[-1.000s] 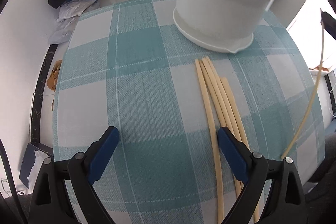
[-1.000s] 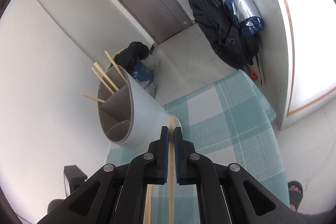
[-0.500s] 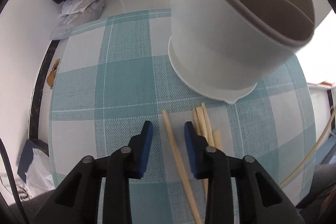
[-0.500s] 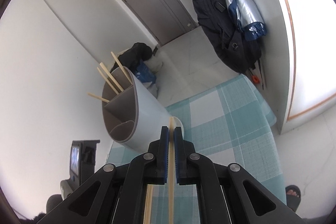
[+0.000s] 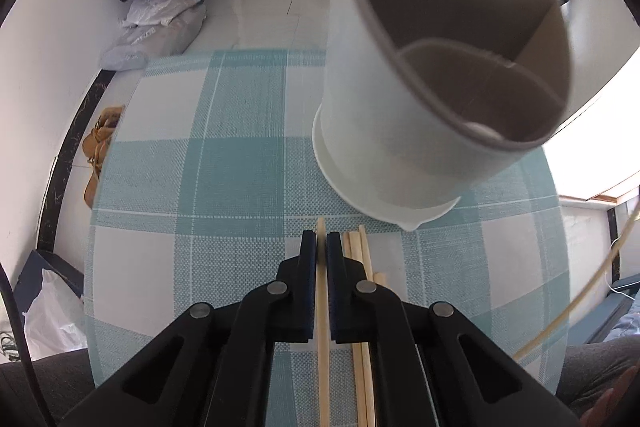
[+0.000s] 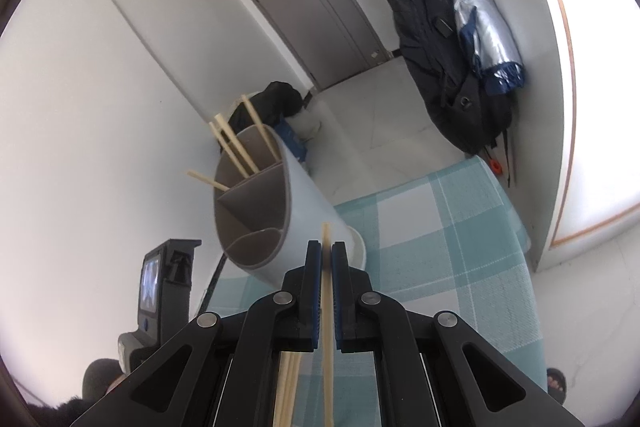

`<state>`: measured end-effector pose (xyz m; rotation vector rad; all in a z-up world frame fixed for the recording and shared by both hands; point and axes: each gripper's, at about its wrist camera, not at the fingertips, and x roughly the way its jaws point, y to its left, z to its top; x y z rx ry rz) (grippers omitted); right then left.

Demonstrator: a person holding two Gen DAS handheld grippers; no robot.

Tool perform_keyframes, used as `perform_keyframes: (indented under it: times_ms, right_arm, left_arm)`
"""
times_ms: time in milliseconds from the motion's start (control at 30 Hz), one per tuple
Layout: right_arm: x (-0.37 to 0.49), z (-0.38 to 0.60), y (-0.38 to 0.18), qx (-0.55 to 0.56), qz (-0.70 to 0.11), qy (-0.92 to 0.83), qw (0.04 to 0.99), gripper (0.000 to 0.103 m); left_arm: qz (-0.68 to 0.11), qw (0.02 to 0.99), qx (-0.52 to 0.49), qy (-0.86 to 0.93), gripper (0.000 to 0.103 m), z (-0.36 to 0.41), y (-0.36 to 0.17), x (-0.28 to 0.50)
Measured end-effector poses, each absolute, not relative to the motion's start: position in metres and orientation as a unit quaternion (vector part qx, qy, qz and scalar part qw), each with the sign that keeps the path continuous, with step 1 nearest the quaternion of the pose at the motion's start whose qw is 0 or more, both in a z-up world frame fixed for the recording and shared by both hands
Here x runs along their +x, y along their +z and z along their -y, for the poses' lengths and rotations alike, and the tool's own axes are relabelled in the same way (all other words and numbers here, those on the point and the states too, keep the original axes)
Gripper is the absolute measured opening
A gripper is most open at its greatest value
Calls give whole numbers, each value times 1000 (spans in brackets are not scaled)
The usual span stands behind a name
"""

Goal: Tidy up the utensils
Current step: 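Raise both held chopsticks over the holder and lower them into it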

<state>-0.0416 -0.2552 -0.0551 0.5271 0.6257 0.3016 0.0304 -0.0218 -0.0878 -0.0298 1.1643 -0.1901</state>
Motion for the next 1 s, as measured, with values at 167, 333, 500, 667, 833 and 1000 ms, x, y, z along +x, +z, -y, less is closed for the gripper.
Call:
perform_keyframes:
  times_ms: [167, 333, 500, 667, 833, 1000]
  right_arm:
    - [-58, 237, -44, 210, -286, 153, 922, 4]
    - [-71, 221, -37, 173, -278, 163, 931, 4]
    - [-85, 210, -28, 153, -259, 167, 939, 4]
    - [-92, 194, -19, 124, -248, 174, 945, 4]
    - [-101, 182, -14, 91, -234, 174, 952, 4]
    - [-106, 184, -18, 92, -234, 164, 954, 4]
  left_arm:
    - [-486, 866, -25, -116, 1, 18, -52, 2]
    - [-418, 896, -29, -148, 1, 11, -17, -25]
    - [-385, 907, -30, -167, 1, 8, -1, -33]
    - [-361, 914, -22, -184, 1, 4, 12, -45]
    - [-356, 914, -6, -192, 1, 5, 16, -49]
    - [-356, 913, -3, -202, 1, 4, 22, -53]
